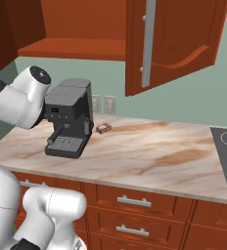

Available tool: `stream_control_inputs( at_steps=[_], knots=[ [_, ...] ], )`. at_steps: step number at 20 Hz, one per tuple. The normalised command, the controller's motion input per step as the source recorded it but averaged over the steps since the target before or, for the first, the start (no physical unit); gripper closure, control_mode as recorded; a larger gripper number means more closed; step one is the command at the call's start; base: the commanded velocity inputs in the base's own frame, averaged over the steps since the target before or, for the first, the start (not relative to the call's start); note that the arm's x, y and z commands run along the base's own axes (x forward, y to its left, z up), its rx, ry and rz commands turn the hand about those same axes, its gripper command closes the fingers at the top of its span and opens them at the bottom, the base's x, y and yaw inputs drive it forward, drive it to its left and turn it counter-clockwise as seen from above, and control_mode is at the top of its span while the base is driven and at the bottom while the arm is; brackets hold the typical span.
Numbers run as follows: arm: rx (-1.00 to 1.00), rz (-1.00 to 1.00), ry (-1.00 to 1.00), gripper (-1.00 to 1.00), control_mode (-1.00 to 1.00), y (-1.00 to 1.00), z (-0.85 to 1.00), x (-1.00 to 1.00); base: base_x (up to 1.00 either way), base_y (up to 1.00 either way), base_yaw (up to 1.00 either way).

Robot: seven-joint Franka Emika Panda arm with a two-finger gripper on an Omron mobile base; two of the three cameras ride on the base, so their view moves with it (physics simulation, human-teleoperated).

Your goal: Close all open cabinet doors.

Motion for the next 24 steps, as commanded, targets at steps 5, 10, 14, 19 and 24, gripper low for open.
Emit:
stream_control_inputs(
  at_steps=[5,10,14,19,24],
  knots=[
    [0.11,0.00,0.20,-1.00,-1.00,0.41,0.00,-0.35,0.00,0.00,0.00],
    [0.03,0.00,0.01,-1.00,-1.00,0.36,0.02,-0.42,0.00,0.00,0.00],
    [0.00,-0.16,-0.01,-1.00,-1.00,0.47,0.07,-0.31,0.00,0.00,0.00],
    [0.04,-0.25,0.08,-1.00,-1.00,0.37,0.12,-0.23,0.00,0.00,0.00],
    [0.02,-0.27,0.10,-1.00,-1.00,0.08,0.11,-0.34,0.00,0.00,0.00]
  ],
)
